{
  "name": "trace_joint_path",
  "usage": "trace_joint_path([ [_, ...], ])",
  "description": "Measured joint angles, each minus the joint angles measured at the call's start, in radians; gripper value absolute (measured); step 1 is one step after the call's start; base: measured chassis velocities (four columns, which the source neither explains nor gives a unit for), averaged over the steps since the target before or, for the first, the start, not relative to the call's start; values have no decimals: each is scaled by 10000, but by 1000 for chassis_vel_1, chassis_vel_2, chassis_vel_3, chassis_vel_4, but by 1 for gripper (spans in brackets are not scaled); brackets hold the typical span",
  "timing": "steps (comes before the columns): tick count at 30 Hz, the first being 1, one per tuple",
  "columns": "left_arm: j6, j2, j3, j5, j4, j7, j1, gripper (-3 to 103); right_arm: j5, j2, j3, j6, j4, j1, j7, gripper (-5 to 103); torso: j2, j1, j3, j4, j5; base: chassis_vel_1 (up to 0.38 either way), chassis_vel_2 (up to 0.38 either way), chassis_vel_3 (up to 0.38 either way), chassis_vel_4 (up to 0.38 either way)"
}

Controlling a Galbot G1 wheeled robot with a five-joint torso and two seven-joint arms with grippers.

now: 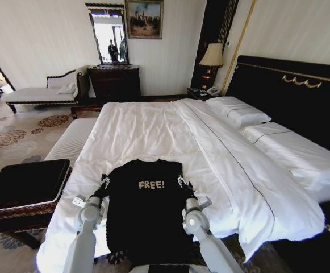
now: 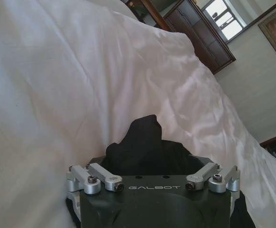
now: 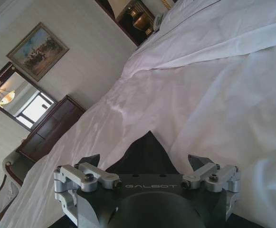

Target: Fold the clothes on the bed and place them into the basket.

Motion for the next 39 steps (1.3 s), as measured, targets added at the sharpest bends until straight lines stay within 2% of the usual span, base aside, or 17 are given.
trace_joint_path([
  [1, -25, -46, -44, -8, 61, 1, -7, 85, -12, -8, 38, -14, -4, -20, 26, 100, 0, 0, 0, 0, 0, 0, 0, 0, 0],
  [2, -33, -57, -83, -29, 73, 4, -7, 80, -13, -15, 52, -20, -23, -24, 41, 100, 0, 0, 0, 0, 0, 0, 0, 0, 0],
  [4, -37, -59, -125, -57, 76, 7, -6, 80, -13, -23, 61, -24, -48, -26, 52, 100, 0, 0, 0, 0, -1, 0, 0, 0, 0],
  [8, -43, -26, -252, -251, 92, 31, -5, 58, -13, -27, 51, -39, -131, -7, 78, 100, 0, 0, 0, 0, -2, 0, 0, 0, 0],
  [10, -43, -18, -260, -300, 112, 49, -9, 58, -13, -17, 32, -45, -145, 6, 89, 100, 0, 0, 0, 0, -2, 0, 0, 0, 0],
  [14, -42, -29, -268, -469, 136, 93, -32, 36, -15, 16, -23, -71, -167, 54, 135, 100, 0, 0, 1, -1, -2, 0, 0, 0, 0],
  [16, -40, -36, -268, -485, 122, 96, -22, 36, -15, 16, -27, -77, -168, 56, 139, 100, 0, 1, 0, -1, -2, 0, 0, 0, 0],
  [17, -39, -46, -269, -488, 95, 97, -6, 26, -16, 12, -27, -82, -173, 56, 141, 100, 0, 0, 0, 0, -2, 0, 0, 0, 0],
  [18, -37, -53, -269, -493, 52, 97, 14, 26, -15, 4, -22, -85, -183, 51, 142, 100, 0, 0, 0, -1, -2, 0, 0, 0, 0],
  [20, -35, -58, -273, -508, -88, 119, 79, 15, -16, -17, 0, -87, -204, 30, 143, 100, 0, 0, 0, -1, -2, 0, 0, 0, 0],
  [21, -35, -58, -273, -508, -88, 119, 79, 15, -16, -17, 0, -87, -204, 30, 143, 100, 0, 0, 0, -1, -2, 0, 0, 0, 0],
  [24, -43, -62, -191, -502, -575, 306, 257, 2, -16, -41, 35, -87, -244, -1, 143, 100, 0, 0, 0, -1, -1, 0, 0, 0, 0],
  [27, -91, -75, 34, -397, -1066, 513, 433, 2, -16, -43, 42, -87, -263, -11, 149, 100, 0, 0, 0, 0, 0, 0, 0, 0, 0],
  [30, -167, -99, 756, 101, -1605, 711, 675, 2, -17, -38, 33, -94, -277, -3, 170, 100, 0, 0, 0, 0, 1, 0, 0, 0, 0],
  [39, -279, -385, 2169, 1140, -1471, 800, 691, 2, -66, -27, 65, -121, -261, -58, 238, 100, 1, 0, 0, -1, 0, 0, 0, 0, 0],
])
